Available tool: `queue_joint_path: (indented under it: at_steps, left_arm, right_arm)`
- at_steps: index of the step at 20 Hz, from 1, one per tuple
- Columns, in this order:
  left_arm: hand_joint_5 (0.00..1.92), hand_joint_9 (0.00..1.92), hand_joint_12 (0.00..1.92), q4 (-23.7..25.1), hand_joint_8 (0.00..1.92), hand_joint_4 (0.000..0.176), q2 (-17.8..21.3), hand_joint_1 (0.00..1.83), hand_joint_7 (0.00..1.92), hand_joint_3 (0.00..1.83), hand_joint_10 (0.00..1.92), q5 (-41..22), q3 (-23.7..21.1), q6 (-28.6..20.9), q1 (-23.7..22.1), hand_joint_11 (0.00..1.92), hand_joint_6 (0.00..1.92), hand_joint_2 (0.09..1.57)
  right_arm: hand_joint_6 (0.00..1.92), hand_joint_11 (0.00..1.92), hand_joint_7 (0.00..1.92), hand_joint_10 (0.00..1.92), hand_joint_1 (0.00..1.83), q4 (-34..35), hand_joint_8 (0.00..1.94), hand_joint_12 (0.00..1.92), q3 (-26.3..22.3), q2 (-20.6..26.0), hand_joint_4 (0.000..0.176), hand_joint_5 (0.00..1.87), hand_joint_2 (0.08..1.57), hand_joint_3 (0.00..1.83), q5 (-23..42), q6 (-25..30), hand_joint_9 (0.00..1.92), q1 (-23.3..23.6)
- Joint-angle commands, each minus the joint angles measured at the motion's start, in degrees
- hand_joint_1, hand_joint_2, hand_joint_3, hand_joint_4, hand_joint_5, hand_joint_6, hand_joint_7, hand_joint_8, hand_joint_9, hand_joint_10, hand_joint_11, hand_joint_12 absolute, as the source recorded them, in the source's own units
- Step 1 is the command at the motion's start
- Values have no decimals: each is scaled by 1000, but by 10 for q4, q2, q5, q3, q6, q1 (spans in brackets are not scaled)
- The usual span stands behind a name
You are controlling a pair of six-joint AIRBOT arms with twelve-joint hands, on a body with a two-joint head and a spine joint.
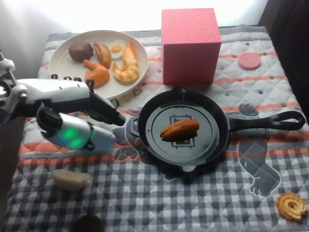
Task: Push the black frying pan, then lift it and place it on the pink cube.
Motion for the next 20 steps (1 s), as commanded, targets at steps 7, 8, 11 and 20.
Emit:
queue_joint_path:
  at_steps: [7, 8, 11, 20]
  left_arm:
    - [499, 494, 1167, -6, 6, 0, -25, 339, 515, 2, 11, -34, 14, -2, 0, 0, 5, 1268]
    - [498, 495, 1151, -6, 5, 0, -29, 317, 513, 4, 10, -37, 16, -2, 0, 0, 5, 1273]
    - [498, 480, 1143, -6, 7, 0, -37, 338, 505, 2, 6, -49, 18, -2, -1, 0, 10, 1280]
    - [507, 413, 982, -11, 5, 3, -68, 342, 460, 0, 2, -87, 31, -2, -7, 0, 4, 1305]
  right_arm:
    - [0, 0, 0, 0, 437, 3, 0, 141, 3, -2, 39, 0, 1283, 0, 72, 4, 0, 0]
    - [0, 0, 0, 0, 422, 3, 0, 157, 3, -2, 37, 0, 1286, 0, 72, 4, 0, 0]
    - [0, 0, 0, 0, 421, 5, 0, 53, 4, -3, 42, 0, 1289, 0, 73, 5, 0, -2]
    - [0, 0, 0, 0, 414, 7, 0, 216, 5, -6, 38, 0, 1288, 0, 73, 8, 0, -4]
